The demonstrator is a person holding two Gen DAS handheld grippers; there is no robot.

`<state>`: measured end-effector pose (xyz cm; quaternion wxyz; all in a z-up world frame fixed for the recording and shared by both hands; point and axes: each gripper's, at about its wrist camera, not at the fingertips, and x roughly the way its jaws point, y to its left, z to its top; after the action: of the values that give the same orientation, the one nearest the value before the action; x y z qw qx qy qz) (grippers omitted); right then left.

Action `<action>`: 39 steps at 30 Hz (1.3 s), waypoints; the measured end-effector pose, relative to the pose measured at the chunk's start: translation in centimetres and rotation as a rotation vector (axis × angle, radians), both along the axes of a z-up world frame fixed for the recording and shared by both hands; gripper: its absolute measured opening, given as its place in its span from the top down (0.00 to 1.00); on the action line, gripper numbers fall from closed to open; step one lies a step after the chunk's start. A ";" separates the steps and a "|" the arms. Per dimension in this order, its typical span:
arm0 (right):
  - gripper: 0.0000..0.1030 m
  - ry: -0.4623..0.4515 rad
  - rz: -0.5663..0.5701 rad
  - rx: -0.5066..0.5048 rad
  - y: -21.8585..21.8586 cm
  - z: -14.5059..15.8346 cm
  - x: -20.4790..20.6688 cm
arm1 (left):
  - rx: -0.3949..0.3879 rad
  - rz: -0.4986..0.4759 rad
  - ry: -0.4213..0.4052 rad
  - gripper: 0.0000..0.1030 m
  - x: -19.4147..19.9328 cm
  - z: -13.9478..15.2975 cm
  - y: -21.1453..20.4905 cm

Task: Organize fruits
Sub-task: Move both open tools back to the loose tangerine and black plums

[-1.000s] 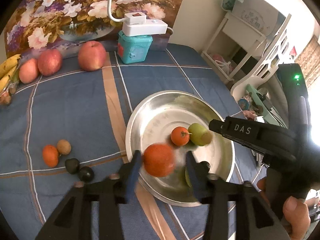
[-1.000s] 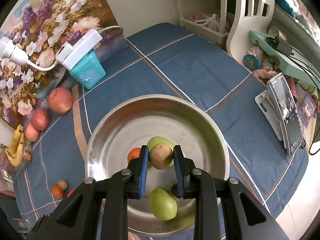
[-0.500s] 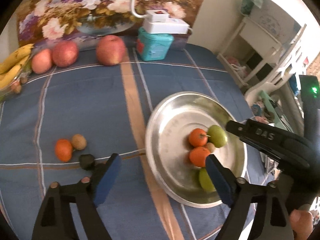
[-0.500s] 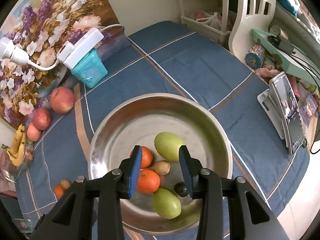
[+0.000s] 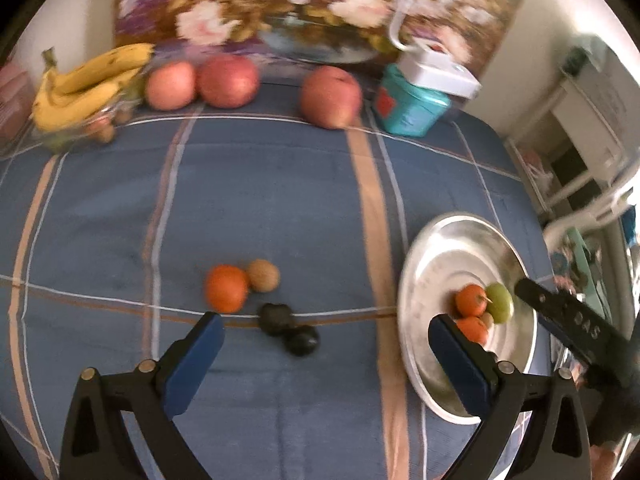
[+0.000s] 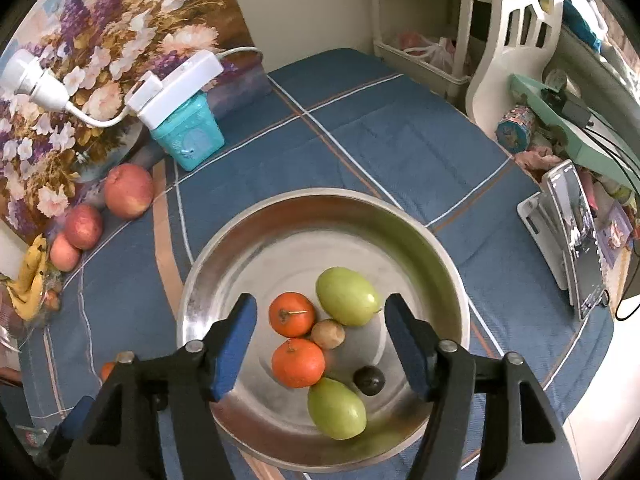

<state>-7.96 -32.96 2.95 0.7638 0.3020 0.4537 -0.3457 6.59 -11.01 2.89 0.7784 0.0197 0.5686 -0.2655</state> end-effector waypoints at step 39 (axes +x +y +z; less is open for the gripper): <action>0.34 0.060 0.519 0.090 15.6 -3.3 10.6 | -0.046 0.207 0.120 0.00 6.1 -3.6 8.0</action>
<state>2.68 -17.31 -0.38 0.7991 0.1986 0.5531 -0.1264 12.65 -3.02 -0.69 0.7663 -0.0729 0.6070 -0.1975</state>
